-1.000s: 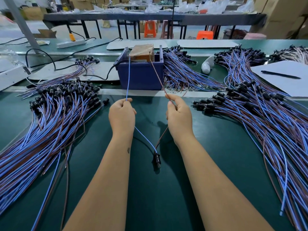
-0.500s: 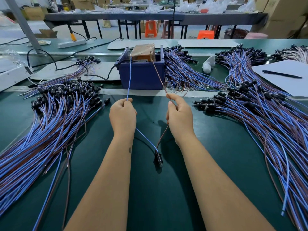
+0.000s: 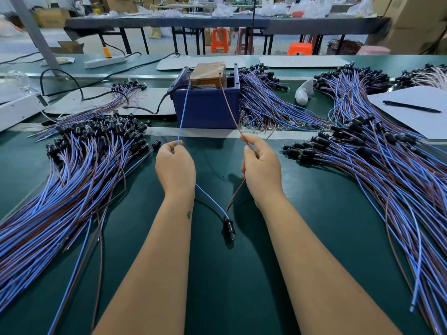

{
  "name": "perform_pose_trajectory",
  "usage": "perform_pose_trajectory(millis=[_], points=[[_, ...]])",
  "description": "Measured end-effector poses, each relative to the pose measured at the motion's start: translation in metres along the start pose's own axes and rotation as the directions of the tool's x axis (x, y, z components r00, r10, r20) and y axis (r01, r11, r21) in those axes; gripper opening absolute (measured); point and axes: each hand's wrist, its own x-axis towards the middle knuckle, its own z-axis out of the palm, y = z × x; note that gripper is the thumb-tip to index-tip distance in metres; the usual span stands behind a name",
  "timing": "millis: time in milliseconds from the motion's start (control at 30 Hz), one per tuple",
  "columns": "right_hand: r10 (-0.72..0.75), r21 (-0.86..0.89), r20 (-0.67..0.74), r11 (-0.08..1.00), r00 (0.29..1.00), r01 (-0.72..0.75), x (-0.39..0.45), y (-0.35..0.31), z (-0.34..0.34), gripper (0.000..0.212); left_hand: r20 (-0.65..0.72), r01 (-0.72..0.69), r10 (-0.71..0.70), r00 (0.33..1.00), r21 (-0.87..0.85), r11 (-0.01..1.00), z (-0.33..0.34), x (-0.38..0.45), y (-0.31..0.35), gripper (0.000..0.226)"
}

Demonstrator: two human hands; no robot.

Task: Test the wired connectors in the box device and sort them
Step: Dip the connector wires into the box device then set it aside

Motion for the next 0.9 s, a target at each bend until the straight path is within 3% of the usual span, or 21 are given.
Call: perform_pose_trajectory(millis=[433, 900], points=[[-0.021, -0.007, 0.019, 1.0, 1.0, 0.021, 0.0, 0.0, 0.001, 0.037, -0.008, 0.018, -0.018, 1.0, -0.015, 1.0, 0.0, 0.001, 0.001, 0.023], [-0.015, -0.028, 0.027, 0.999, 1.0, 0.016, 0.001, 0.002, 0.0, 0.033, 0.045, -0.105, 0.101, 0.994, 0.092, 0.99, -0.001, -0.01, 0.003, 0.018]])
